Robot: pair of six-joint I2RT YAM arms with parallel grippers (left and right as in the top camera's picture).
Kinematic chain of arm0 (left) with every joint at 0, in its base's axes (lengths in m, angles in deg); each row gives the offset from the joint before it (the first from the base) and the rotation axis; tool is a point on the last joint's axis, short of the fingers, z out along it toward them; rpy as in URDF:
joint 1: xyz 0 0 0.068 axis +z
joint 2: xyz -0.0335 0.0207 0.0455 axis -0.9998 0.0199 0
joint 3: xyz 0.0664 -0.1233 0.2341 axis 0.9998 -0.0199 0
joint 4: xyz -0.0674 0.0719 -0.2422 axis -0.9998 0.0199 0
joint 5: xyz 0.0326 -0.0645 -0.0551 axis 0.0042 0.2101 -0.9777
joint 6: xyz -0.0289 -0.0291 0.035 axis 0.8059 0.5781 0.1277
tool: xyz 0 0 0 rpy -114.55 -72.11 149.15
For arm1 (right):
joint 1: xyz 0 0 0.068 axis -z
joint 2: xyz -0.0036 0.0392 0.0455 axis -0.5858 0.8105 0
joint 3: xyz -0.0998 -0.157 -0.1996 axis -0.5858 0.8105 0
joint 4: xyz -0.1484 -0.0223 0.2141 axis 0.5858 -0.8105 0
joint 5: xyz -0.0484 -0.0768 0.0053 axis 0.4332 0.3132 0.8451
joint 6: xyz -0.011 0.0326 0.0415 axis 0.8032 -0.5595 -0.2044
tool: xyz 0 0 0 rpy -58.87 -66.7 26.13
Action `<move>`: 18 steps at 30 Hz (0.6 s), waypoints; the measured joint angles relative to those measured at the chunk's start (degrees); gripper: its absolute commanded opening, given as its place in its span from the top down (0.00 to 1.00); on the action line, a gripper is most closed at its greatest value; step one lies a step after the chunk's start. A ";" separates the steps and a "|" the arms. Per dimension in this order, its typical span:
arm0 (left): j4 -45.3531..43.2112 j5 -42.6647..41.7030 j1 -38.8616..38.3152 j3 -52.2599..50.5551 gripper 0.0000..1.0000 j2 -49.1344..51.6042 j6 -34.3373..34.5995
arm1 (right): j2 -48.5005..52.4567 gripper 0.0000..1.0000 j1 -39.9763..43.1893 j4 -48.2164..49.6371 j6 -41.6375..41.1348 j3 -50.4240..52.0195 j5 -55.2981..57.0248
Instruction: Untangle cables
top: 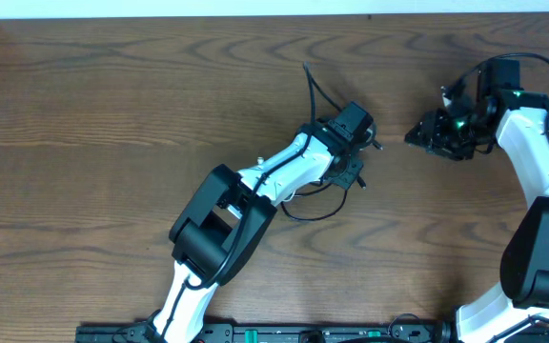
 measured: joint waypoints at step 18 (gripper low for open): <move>4.81 -4.96 3.28 5.49 0.93 -30.29 7.56 | -1.36 0.45 -1.29 6.58 9.53 0.00 -26.10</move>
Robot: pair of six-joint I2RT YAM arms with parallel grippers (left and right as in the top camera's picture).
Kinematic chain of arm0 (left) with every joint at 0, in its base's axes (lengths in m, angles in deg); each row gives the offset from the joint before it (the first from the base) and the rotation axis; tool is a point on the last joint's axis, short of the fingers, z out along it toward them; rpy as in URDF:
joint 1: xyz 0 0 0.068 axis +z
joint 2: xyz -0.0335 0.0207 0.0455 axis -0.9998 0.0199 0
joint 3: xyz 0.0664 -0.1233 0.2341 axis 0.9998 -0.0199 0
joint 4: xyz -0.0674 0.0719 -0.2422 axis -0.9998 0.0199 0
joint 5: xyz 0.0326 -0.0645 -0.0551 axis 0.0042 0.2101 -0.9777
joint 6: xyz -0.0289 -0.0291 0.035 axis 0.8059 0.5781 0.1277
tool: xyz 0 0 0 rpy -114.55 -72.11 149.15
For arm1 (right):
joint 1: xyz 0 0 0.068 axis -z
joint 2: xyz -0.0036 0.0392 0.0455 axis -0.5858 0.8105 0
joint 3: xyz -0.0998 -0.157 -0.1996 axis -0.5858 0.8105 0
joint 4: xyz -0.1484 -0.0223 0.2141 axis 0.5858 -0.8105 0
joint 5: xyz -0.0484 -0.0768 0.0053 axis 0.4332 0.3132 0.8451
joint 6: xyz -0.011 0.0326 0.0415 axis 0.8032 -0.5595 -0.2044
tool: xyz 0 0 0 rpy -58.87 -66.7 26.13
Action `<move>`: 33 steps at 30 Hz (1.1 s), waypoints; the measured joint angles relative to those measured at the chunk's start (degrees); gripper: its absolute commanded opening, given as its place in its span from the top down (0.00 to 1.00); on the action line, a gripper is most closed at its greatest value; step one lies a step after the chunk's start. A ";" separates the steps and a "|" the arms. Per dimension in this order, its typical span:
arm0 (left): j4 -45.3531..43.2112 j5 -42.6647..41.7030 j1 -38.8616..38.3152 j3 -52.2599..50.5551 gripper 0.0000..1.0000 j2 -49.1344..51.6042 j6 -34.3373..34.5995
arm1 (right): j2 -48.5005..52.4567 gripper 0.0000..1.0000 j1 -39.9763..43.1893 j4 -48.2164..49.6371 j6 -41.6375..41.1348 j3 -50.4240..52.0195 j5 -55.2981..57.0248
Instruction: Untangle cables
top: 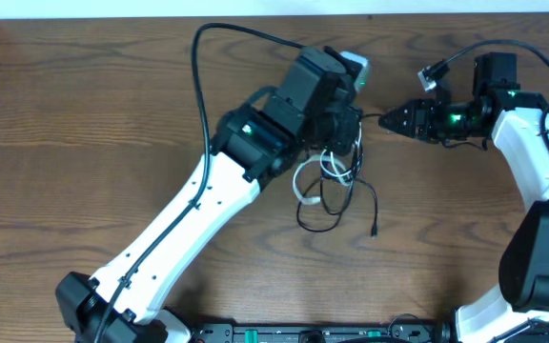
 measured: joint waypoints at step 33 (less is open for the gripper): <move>-0.35 -0.68 6.36 -0.59 0.93 1.01 5.97 | 0.83 0.98 -19.78 8.04 -13.09 0.00 25.75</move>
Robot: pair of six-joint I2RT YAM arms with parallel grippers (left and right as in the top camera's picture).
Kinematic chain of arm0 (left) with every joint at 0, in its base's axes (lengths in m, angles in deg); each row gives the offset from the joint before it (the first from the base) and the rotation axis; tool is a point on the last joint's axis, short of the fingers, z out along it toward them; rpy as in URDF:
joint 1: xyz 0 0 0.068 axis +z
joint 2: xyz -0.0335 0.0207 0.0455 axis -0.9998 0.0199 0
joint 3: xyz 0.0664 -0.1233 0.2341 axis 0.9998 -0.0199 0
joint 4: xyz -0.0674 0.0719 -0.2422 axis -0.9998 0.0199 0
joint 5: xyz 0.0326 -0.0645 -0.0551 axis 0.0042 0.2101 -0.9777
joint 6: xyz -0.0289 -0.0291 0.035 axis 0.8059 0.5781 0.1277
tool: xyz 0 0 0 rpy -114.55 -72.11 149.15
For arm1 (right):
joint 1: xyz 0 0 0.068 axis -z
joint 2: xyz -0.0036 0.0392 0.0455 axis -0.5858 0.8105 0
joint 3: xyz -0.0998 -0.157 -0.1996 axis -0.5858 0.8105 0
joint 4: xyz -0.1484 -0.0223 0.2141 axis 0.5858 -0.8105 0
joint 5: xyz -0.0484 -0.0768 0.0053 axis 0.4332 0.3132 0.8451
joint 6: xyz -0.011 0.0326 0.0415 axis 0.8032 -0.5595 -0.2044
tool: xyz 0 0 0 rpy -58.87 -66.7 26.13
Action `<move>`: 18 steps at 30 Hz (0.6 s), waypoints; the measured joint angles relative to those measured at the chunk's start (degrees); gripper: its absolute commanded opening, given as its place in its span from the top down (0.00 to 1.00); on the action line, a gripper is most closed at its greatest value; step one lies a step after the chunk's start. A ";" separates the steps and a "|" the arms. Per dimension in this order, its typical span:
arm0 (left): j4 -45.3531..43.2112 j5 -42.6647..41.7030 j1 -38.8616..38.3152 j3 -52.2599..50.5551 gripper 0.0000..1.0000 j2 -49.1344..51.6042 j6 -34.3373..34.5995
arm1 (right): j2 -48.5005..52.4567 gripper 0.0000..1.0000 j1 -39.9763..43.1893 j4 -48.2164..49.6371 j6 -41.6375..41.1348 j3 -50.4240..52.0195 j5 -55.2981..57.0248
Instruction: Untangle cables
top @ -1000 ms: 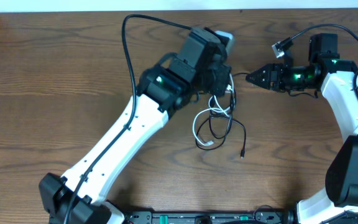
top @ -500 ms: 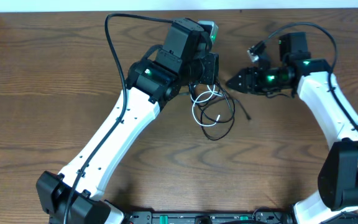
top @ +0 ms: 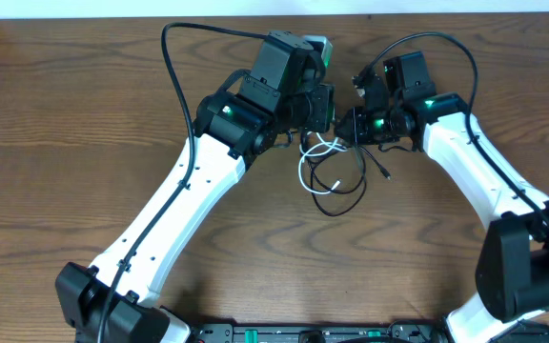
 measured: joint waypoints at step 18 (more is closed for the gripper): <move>12.41 19.17 16.90 -0.57 0.93 -19.30 -1.38 | 3.78 0.99 4.26 -6.01 -6.67 -0.02 12.20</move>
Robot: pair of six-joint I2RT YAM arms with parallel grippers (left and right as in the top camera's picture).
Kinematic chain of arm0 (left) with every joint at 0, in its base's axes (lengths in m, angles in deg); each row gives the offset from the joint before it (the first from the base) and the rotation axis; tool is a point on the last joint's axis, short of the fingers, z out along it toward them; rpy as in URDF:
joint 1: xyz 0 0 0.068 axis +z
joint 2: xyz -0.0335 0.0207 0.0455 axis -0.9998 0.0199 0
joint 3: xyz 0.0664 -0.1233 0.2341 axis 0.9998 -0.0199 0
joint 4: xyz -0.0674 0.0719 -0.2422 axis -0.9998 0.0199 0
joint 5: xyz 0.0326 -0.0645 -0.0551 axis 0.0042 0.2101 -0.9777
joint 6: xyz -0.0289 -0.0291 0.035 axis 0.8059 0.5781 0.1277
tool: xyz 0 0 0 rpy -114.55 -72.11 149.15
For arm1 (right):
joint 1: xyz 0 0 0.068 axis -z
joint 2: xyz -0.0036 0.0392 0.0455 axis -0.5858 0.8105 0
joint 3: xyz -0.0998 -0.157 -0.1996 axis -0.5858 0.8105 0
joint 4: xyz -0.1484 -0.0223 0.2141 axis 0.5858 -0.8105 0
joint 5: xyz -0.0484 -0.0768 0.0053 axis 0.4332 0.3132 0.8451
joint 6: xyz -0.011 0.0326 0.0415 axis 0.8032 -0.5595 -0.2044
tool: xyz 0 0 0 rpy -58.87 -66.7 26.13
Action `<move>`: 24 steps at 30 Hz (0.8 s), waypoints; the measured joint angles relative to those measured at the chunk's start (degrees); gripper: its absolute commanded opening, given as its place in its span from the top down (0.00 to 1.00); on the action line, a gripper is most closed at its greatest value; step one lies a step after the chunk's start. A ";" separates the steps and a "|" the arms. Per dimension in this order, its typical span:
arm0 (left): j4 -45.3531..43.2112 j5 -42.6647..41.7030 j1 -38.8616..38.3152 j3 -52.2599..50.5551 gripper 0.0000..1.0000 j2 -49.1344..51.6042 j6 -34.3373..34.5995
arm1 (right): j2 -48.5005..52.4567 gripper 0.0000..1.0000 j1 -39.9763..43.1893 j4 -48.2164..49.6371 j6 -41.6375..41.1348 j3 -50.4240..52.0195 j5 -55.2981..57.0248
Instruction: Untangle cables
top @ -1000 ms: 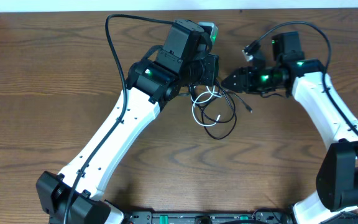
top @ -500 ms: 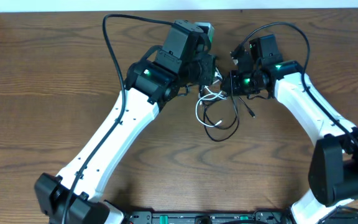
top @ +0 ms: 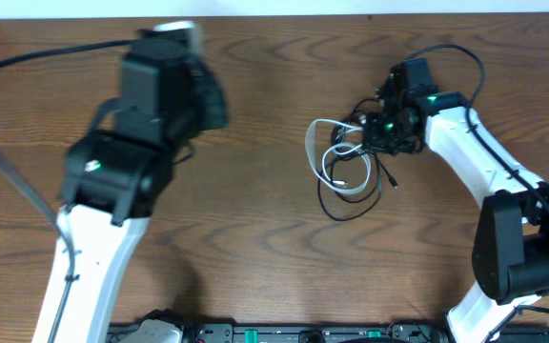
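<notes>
A tangle of a white cable [top: 326, 157] and a black cable [top: 349, 202] lies right of the table's middle. Its white loops are on the left, and the black loops spread below and to the right. My right gripper [top: 372, 130] is at the tangle's upper right corner, where the strands bunch between its fingers. It looks shut on them. My left arm is raised toward the camera at the far left and blurred. Its gripper [top: 210, 99] is well away from the cables, and the state of its jaws is unreadable.
The brown wooden table [top: 255, 238] ends at a white wall along the far edge. A dark equipment rail [top: 303, 333] runs along the near edge. The left arm's own black cable [top: 27, 57] arcs over the left side.
My left arm has left the tangle and now stands high at the far left, blurred. The right gripper has shifted slightly right, and the tangle's top is bunched at its fingers.
At first the left gripper was low on the tangle at mid-table, with the right gripper off to the right. Then the left arm stood higher over the loosened loops. Both grippers then met at the tangle's top. Now only the right one is at it.
</notes>
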 measured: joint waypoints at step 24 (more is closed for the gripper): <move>0.98 -26.51 1.16 -0.02 0.92 12.98 -9.68 | -6.78 0.54 5.73 -2.05 14.34 0.00 -24.30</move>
